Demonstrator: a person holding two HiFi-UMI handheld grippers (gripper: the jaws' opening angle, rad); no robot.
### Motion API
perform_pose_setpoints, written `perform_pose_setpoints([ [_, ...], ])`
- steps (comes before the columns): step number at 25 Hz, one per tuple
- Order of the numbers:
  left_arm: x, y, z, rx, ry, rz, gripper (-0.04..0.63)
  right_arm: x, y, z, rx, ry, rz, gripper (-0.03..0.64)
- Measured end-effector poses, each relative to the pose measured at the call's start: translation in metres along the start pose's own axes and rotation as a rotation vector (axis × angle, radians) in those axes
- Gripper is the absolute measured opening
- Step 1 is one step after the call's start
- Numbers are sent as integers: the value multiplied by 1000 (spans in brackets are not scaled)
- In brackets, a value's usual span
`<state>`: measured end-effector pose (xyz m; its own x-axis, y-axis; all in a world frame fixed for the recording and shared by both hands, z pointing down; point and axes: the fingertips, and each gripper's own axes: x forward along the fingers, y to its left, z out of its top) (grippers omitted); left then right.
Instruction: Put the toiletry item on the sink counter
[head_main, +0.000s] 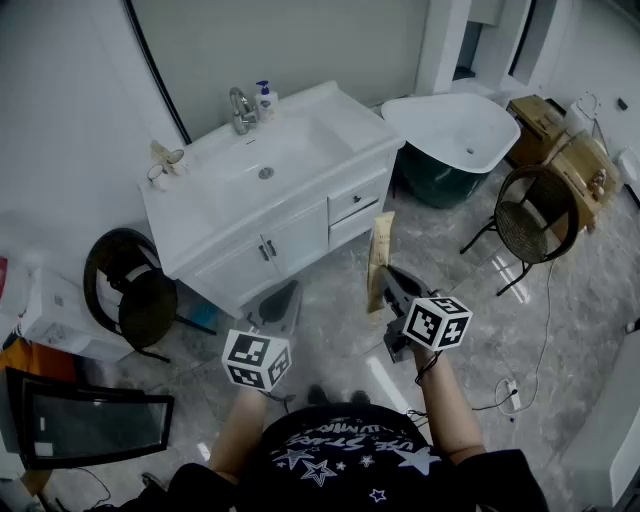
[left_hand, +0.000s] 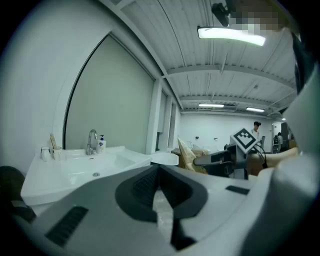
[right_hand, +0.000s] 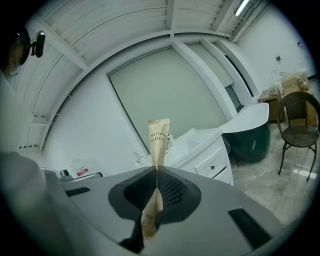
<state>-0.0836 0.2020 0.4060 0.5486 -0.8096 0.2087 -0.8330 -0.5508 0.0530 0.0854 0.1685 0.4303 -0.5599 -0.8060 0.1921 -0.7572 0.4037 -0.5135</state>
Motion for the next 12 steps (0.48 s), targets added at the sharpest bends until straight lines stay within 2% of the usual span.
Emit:
perform_pose_setpoints([
  [12, 2, -18, -4, -7, 18, -16, 20, -8, -3, 1, -13, 18, 18, 21],
])
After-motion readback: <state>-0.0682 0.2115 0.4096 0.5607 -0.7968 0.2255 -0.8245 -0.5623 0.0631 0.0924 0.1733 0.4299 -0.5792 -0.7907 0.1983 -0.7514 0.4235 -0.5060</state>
